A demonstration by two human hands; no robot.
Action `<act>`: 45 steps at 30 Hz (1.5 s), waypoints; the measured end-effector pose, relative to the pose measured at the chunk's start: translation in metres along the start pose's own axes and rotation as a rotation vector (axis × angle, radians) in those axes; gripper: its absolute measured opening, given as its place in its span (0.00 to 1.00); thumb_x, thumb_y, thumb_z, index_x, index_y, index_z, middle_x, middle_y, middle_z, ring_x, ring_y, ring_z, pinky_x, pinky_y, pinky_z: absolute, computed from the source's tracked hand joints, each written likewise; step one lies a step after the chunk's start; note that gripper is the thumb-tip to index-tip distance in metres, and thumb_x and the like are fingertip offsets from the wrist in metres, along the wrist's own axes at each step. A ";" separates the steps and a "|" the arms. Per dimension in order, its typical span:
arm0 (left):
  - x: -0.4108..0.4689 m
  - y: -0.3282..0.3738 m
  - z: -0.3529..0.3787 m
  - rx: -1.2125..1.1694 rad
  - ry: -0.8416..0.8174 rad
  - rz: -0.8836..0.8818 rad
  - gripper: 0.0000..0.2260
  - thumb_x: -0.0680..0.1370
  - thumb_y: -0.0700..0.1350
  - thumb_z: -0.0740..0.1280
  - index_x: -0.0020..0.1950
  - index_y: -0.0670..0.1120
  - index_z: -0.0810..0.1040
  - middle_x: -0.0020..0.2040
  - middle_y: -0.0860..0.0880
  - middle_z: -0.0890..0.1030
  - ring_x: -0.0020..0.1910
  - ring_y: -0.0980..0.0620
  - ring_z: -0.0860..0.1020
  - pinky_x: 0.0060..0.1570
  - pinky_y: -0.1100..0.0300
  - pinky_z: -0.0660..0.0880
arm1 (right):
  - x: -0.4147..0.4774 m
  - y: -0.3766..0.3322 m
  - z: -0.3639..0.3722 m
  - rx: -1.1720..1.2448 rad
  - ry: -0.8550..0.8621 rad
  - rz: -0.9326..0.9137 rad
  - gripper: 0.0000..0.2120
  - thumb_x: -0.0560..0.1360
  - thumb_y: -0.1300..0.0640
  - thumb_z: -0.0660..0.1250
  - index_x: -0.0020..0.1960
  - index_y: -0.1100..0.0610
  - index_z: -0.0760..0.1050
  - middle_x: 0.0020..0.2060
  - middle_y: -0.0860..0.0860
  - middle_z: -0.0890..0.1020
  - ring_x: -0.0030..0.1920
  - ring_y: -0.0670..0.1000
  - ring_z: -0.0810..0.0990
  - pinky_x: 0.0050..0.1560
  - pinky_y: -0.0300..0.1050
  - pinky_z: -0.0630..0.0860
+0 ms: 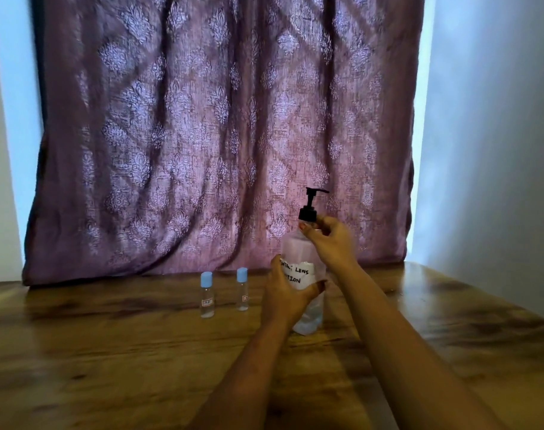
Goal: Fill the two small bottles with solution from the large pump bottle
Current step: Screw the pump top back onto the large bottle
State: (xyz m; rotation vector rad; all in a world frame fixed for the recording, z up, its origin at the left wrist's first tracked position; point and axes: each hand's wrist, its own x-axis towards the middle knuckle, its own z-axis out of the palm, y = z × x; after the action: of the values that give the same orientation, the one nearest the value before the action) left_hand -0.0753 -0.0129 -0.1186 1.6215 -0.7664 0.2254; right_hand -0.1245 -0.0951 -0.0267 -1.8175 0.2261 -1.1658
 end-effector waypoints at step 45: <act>0.014 -0.021 0.007 -0.301 -0.213 -0.099 0.40 0.53 0.62 0.83 0.61 0.55 0.72 0.54 0.48 0.84 0.53 0.46 0.84 0.52 0.42 0.81 | -0.011 0.001 -0.015 0.429 -0.096 -0.066 0.14 0.71 0.64 0.70 0.52 0.53 0.71 0.48 0.50 0.80 0.46 0.45 0.80 0.46 0.36 0.79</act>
State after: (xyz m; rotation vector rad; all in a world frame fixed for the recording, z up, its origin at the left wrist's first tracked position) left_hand -0.0543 -0.0243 -0.1298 1.4047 -0.8352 -0.1319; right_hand -0.1419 -0.0982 -0.0322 -1.5027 -0.1328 -1.0726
